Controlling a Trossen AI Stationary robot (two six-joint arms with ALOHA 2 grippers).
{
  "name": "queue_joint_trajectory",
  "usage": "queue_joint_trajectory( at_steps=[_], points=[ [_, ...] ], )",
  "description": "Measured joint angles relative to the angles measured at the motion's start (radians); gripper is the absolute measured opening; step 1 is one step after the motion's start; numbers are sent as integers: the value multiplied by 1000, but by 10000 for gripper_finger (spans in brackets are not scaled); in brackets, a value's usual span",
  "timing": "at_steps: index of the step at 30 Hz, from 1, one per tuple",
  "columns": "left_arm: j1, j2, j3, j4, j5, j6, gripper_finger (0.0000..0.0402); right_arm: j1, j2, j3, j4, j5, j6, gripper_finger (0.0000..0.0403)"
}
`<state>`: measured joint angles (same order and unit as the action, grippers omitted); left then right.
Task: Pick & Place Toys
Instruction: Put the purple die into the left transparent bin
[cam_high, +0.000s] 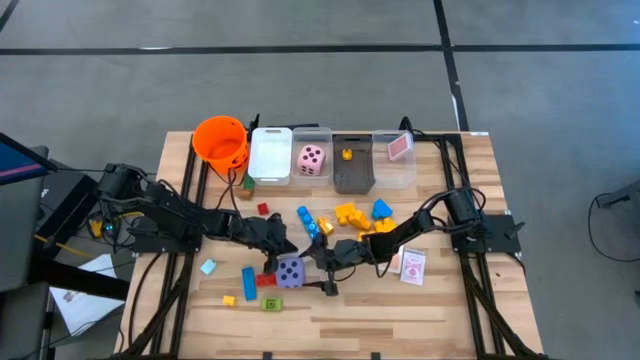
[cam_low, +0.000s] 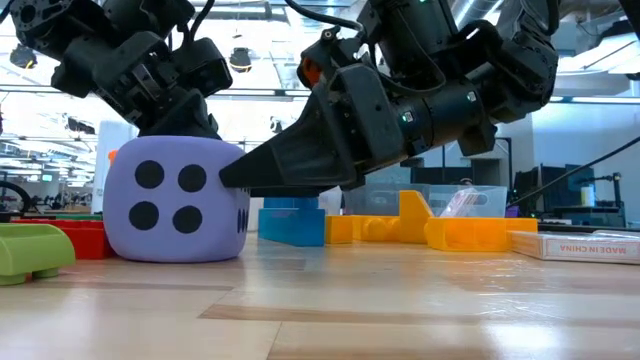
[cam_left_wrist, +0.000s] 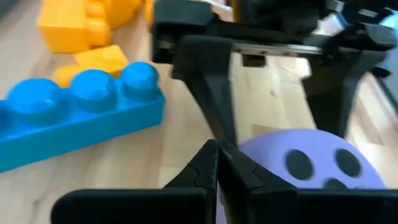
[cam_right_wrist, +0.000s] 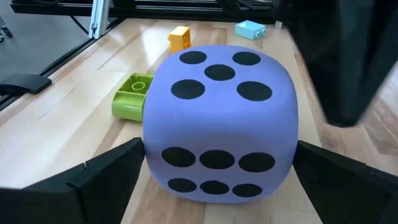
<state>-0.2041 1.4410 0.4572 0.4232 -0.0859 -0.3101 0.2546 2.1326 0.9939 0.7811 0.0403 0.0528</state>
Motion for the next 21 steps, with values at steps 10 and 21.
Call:
queue_joint_trajectory(
  at_steps=[10, 21],
  points=[
    [50, -67, -1, -9, -85, 0, 0, -3, 0, 0, 2, 9, 0, 400],
    [-39, -385, 0, -670, 23, -389, 0, -3, 0, 0, 5, 12, 0, 400]
  ],
)
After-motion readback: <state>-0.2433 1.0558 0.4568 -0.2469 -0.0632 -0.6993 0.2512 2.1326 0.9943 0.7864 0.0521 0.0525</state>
